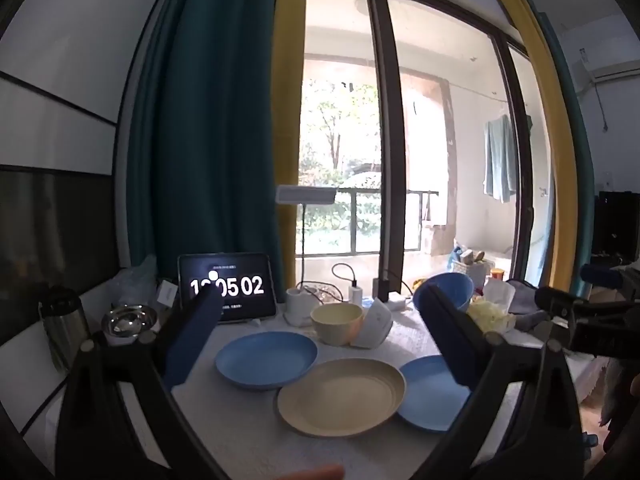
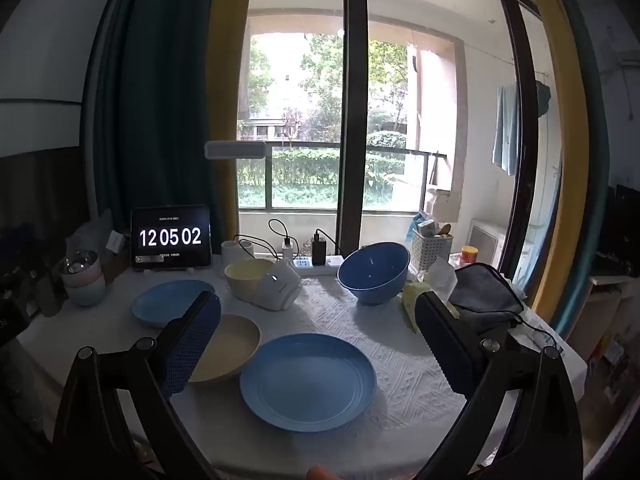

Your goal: Organize plates and bowls

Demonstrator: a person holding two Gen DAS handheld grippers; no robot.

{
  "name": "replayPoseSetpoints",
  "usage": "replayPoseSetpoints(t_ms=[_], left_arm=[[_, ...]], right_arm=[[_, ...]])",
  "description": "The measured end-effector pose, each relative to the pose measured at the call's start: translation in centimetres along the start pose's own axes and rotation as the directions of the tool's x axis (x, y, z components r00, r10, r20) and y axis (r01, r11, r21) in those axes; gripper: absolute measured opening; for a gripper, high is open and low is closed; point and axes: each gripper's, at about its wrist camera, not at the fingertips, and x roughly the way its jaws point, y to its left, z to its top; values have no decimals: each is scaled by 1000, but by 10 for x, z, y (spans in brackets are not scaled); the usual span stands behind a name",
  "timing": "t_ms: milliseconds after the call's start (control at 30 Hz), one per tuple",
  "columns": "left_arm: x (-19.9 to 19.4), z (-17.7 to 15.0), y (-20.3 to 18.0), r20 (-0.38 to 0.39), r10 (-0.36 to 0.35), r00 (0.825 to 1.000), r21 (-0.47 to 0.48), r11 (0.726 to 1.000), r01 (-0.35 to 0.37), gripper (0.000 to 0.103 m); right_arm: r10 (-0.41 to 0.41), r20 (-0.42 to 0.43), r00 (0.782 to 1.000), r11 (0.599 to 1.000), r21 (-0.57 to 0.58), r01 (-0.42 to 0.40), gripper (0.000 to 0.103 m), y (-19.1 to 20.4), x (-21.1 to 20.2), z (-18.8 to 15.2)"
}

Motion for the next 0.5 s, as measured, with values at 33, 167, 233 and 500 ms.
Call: replayPoseSetpoints(t_ms=[33,167,233,500], left_arm=[[1,0,4,-5,-4,1000,-18,1000,4,99],[1,1,18,2,7,1000,-35,999,-7,99],[-2,7,9,-5,14,1000,-18,1000,-14,99],[-1,6,8,-15,19,1000,-24,1000,-19,99]], right_arm=[[0,4,1000,1000,-4,0,100,0,0,1],[-9,8,1000,1000,0,9,100,-3,-2,0],[-9,15,1000,1000,5,9,100,-3,-3,-1],[-7,10,1000,1000,15,7,100,7,0,-3]])
